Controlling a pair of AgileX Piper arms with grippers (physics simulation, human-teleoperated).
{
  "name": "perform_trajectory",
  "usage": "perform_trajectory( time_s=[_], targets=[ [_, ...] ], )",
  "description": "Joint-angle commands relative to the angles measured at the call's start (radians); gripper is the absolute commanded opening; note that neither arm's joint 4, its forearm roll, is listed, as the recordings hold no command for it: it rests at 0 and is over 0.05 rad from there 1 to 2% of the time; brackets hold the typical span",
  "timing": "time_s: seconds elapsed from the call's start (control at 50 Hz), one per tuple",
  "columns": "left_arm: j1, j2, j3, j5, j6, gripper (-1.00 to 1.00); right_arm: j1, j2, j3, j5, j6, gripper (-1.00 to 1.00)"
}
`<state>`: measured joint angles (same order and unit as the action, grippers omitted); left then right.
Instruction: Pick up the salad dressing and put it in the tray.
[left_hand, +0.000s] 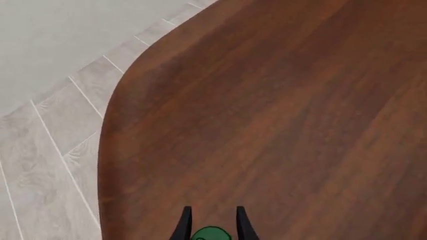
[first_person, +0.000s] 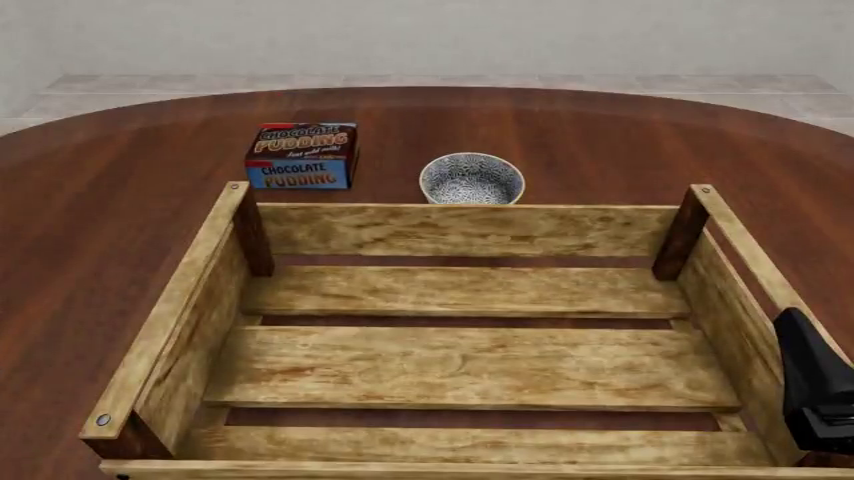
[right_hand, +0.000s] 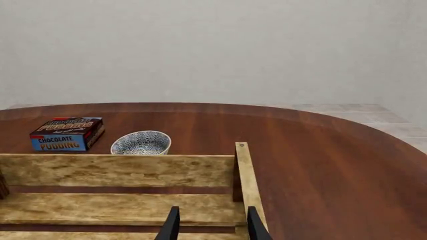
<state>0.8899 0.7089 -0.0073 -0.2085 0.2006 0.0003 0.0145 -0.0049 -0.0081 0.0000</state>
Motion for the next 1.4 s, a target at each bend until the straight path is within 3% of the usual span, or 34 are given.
perform_trajectory(
  time_s=[0.02, 0.2, 0.58, 1.1, 1.32, 1.4],
  targets=[
    [-0.031, -0.292, 0.007, 0.252, 0.013, -1.00, 0.000, 0.000, 0.000, 0.000, 0.000, 1.00],
    [-0.070, -0.477, 0.007, 0.356, 0.025, -1.00, 0.000, 0.000, 0.000, 0.000, 0.000, 1.00],
    [-0.138, -0.522, -0.091, 0.398, 0.049, -1.00, 0.000, 0.000, 0.000, 0.000, 0.000, 1.00],
    [-0.249, -0.239, -0.292, 0.220, 0.068, -1.00, 0.000, 0.000, 0.000, 0.000, 0.000, 1.00],
    [-0.292, -0.186, -0.431, 0.231, 0.096, -1.00, 0.000, 0.000, 0.000, 0.000, 0.000, 1.00],
    [-0.349, -0.115, -0.490, 0.230, 0.082, -1.00, 0.000, 0.000, 0.000, 0.000, 0.000, 1.00]
  ],
)
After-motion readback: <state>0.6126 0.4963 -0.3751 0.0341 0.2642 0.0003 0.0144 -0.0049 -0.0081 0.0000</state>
